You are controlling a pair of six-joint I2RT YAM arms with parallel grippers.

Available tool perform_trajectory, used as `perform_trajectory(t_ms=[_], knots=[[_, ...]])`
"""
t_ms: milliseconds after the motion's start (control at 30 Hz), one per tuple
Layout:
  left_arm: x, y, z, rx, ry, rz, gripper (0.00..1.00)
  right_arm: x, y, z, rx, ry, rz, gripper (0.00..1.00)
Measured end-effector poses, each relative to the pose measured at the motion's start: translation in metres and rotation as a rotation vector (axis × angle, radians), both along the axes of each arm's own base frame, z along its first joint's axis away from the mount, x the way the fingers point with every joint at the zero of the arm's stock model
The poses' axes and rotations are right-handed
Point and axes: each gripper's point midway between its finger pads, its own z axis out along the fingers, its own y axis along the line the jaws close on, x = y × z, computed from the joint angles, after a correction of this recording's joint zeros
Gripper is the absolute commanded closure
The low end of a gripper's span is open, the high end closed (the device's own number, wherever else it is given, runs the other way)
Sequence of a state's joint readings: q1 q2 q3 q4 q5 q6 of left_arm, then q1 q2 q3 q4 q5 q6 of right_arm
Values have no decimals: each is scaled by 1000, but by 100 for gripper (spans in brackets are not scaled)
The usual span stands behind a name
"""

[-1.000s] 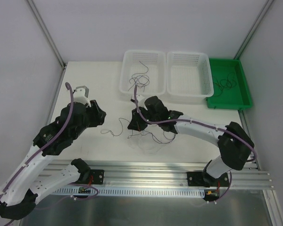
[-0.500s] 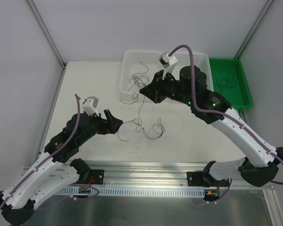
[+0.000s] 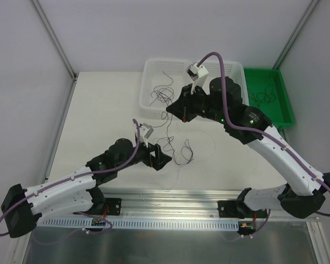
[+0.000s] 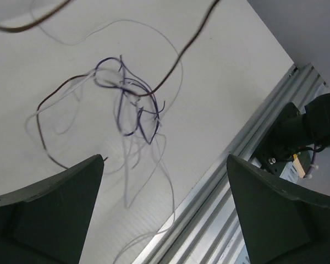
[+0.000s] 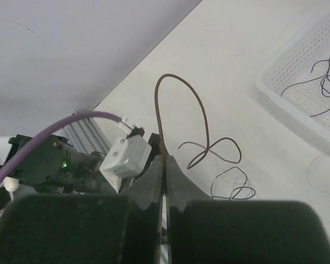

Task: Untangle the cables
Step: Untie the cable.

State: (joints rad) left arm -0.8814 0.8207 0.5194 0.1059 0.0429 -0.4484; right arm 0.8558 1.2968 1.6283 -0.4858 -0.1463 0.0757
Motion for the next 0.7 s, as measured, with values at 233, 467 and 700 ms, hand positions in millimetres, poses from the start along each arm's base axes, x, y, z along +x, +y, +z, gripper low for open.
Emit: perform_trajectory(t_ms=[233, 467, 700], knots=[[17, -43, 2, 15, -212, -31, 7, -4, 3, -25, -26, 65, 15, 99], [39, -63, -38, 167, -325, 20, 48, -11, -1, -23, -11, 75, 26, 99], [60, -56, -73, 278, -351, 127, 81, -23, -18, -7, 5, 49, 24, 99]])
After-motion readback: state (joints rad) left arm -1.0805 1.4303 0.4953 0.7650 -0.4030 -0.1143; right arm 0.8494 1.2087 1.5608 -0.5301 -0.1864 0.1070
